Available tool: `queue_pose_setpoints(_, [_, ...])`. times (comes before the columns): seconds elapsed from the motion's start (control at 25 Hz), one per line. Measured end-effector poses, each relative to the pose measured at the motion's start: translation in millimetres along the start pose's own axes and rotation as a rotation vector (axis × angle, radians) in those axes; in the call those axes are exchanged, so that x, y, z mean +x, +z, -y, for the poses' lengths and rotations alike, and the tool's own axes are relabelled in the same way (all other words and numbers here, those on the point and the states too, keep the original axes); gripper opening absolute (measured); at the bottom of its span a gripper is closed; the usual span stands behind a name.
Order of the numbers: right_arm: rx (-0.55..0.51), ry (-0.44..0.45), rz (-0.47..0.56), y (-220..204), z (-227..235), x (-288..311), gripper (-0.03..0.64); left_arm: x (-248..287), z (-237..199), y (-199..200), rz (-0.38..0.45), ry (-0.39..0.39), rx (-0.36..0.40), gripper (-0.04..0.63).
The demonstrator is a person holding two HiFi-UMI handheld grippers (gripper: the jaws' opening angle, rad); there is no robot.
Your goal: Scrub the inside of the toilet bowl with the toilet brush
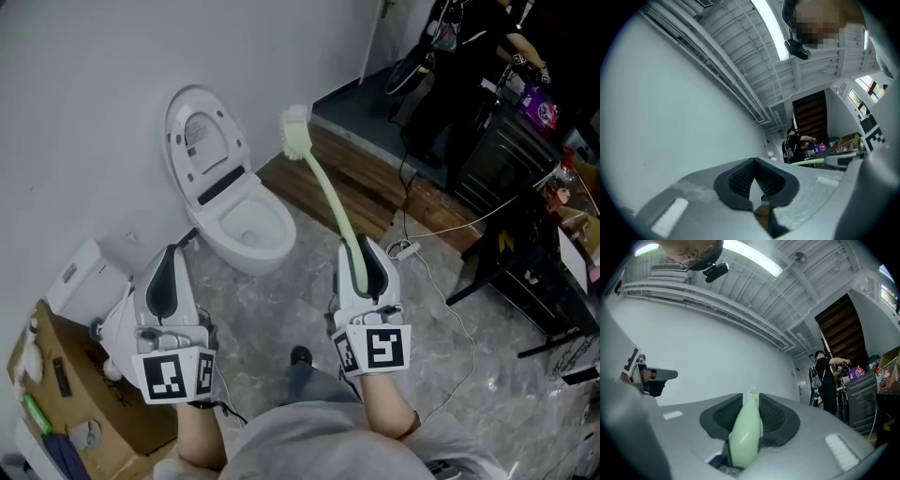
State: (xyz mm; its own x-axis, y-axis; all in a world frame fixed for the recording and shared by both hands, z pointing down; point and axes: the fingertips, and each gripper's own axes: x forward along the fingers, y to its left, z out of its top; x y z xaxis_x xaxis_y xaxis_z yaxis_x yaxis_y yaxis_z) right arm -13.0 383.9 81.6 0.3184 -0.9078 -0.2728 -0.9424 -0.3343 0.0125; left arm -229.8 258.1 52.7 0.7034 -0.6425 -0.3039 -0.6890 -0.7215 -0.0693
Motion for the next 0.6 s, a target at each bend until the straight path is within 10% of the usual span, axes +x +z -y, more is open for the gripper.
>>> queue_pose_setpoints(0.6, [0.014, 0.08, -0.014, -32, 38, 134, 0.107, 115, -21, -35, -0.008, 0.071, 0.016, 0.003])
